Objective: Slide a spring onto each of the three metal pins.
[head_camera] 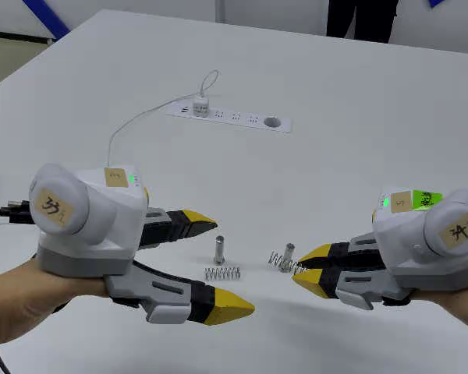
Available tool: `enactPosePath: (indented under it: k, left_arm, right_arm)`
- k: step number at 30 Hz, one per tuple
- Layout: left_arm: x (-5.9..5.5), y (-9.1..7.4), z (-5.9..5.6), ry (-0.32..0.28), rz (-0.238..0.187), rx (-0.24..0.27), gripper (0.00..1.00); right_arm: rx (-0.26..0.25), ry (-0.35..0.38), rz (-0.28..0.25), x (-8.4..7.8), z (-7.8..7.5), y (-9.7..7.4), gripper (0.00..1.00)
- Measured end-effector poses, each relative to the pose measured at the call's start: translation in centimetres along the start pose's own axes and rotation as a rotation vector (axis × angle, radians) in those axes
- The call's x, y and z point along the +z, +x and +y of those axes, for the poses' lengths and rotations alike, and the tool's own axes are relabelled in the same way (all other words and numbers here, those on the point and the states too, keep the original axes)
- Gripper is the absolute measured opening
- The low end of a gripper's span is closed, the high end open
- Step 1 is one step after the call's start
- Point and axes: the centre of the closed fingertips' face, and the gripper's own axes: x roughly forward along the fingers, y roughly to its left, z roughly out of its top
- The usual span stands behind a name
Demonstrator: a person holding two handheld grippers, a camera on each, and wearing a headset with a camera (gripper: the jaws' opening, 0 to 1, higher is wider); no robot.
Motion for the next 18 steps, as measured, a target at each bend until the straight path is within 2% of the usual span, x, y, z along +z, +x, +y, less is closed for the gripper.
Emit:
enactPosePath:
  k: [5,10,18]
  left_arm:
    - [0.7,0.4,-1.0,0.014,-0.009,-0.036,0.66]
    - [1.2,0.6,-1.6,0.041,-0.021,-0.054,0.57]
    - [1.5,0.8,-2.5,0.066,-0.029,-0.084,0.47]
  right_arm:
    - [0.044,-0.082,0.008,1.1,1.6,-1.0,0.10]
    - [0.066,-0.157,0.014,2.0,2.9,-1.6,0.10]
    - [0.089,-0.222,0.016,2.9,4.2,-1.9,0.10]
